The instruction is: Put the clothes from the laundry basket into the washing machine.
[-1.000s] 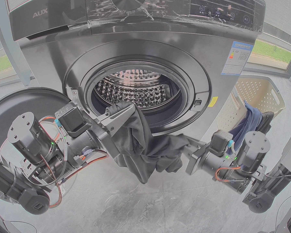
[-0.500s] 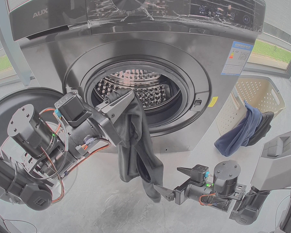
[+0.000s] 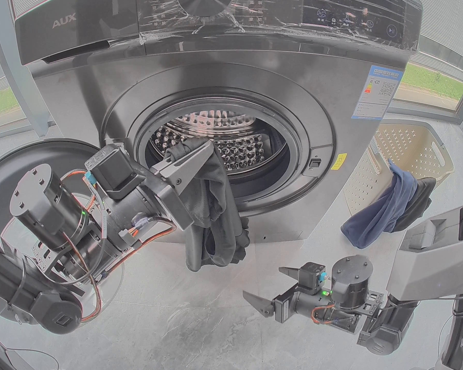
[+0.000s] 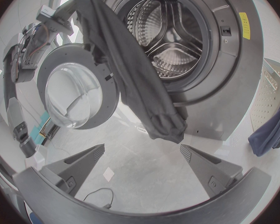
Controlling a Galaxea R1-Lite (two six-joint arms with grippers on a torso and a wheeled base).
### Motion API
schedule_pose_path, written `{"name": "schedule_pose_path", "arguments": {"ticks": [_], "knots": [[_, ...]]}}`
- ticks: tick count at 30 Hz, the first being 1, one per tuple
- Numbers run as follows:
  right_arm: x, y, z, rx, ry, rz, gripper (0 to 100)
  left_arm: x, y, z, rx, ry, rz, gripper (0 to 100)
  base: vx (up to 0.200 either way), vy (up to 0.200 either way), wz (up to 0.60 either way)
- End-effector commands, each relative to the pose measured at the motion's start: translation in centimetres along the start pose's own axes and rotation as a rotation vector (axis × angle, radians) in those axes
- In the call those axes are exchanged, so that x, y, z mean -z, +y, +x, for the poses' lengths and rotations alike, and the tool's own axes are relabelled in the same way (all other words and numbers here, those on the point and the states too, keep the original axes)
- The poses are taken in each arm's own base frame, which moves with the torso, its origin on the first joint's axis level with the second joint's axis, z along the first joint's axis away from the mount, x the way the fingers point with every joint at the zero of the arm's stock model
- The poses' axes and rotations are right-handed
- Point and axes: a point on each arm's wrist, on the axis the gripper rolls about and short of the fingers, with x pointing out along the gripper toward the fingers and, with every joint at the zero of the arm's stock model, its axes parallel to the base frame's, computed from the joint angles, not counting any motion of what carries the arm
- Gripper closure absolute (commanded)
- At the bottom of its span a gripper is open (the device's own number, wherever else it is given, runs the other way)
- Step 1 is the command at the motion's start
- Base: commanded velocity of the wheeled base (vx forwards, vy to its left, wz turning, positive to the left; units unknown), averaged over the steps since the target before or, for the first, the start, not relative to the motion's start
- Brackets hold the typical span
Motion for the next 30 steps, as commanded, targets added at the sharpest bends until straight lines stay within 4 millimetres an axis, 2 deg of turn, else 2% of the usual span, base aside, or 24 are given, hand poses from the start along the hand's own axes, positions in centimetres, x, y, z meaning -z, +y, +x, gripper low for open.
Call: {"name": "schedule_pose_path", "arguments": {"ticks": [1, 5, 8, 12, 16, 18, 19, 21, 23, 27, 30], "knots": [[-2.2, -2.1, 2.7, 0.058, -0.118, 0.009, 0, -0.1, -0.1, -0.2, 0.007, -0.001, -0.001, 100, 0.000, 0.000, 0.00], [-3.5, -3.4, 4.6, 0.080, -0.193, 0.007, 0, -0.1, -0.1, -0.2, 0.008, -0.001, -0.002, 100, 0.000, 0.000, 0.00], [-3.6, -4.4, 5.6, 0.098, -0.206, -0.003, 0, -0.2, -0.2, -0.3, 0.010, -0.001, -0.002, 100, 0.000, 0.000, 0.00], [-3.6, -4.5, 6.7, 0.094, -0.216, -0.007, 0, -0.2, -0.3, -0.3, 0.014, 0.000, -0.004, 100, 0.000, 0.000, 0.00], [-3.2, -2.3, 8.0, 0.018, -0.221, -0.033, 0, -0.2, -0.3, -0.3, 0.014, 0.000, -0.005, 100, 0.000, 0.000, 0.00], [-3.2, -2.3, 8.0, 0.018, -0.221, -0.033, 0, -0.2, -0.3, -0.3, 0.014, 0.000, -0.005, 100, 0.000, 0.000, 0.00], [-3.0, -0.5, 8.5, -0.034, -0.225, -0.043, 0, -0.2, -0.3, -0.3, 0.014, 0.001, -0.006, 100, 0.000, 0.000, 0.00], [-2.9, 0.1, 8.6, -0.050, -0.225, -0.046, 0, -0.2, -0.3, -0.3, 0.014, 0.001, -0.006, 100, 0.000, 0.000, 0.00], [-2.7, 1.5, 8.5, -0.095, -0.221, -0.053, 0, -0.2, -0.3, -0.3, 0.014, 0.001, -0.006, 100, 0.000, 0.000, 0.00], [-2.7, 2.1, 8.7, -0.110, -0.222, -0.056, 0, -0.2, -0.3, -0.3, 0.015, 0.000, -0.006, 100, 0.000, 0.000, 0.00], [-2.8, 1.8, 9.8, -0.102, -0.246, -0.057, 0, -0.2, -0.4, -0.3, 0.019, -0.001, -0.005, 100, 0.000, 0.000, 0.00]]}}
